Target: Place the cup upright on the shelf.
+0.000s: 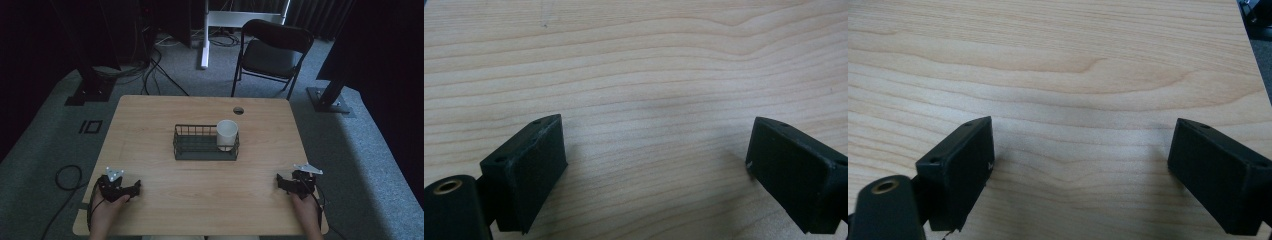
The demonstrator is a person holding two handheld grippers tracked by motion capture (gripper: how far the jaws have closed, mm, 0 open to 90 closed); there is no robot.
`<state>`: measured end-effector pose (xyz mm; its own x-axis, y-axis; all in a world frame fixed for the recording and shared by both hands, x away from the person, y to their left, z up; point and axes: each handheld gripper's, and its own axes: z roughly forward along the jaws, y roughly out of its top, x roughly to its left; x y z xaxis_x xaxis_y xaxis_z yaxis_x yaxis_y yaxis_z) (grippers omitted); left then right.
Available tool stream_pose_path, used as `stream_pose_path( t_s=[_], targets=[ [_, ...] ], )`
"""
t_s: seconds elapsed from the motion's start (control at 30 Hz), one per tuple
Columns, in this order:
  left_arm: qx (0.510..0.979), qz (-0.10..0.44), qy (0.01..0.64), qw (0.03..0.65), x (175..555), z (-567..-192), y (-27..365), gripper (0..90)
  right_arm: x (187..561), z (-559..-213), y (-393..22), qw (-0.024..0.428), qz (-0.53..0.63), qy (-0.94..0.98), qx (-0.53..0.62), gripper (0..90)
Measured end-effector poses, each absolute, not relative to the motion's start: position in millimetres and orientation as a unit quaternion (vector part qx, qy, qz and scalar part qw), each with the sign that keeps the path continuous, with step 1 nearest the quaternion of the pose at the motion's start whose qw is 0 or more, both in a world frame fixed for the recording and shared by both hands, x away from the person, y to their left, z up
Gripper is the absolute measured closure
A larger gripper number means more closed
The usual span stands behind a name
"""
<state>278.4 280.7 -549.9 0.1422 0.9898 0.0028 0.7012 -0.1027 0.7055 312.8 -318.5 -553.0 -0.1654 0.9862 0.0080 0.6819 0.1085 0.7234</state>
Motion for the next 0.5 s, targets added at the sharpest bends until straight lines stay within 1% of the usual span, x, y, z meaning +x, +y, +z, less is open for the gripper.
stream_pose_path(
  t_s=[0.3,0.5],
  targets=[
    [0.670,0.264,0.637,0.275,276.0,-549.9,271.6,9.5,312.8,-553.0,-318.5,0.251,0.303,0.701,0.595,10.8],
    [0.667,0.265,0.640,0.274,276.1,-549.9,270.9,9.5,312.8,-553.0,-318.5,0.251,0.303,0.701,0.595,10.8]
  ],
)
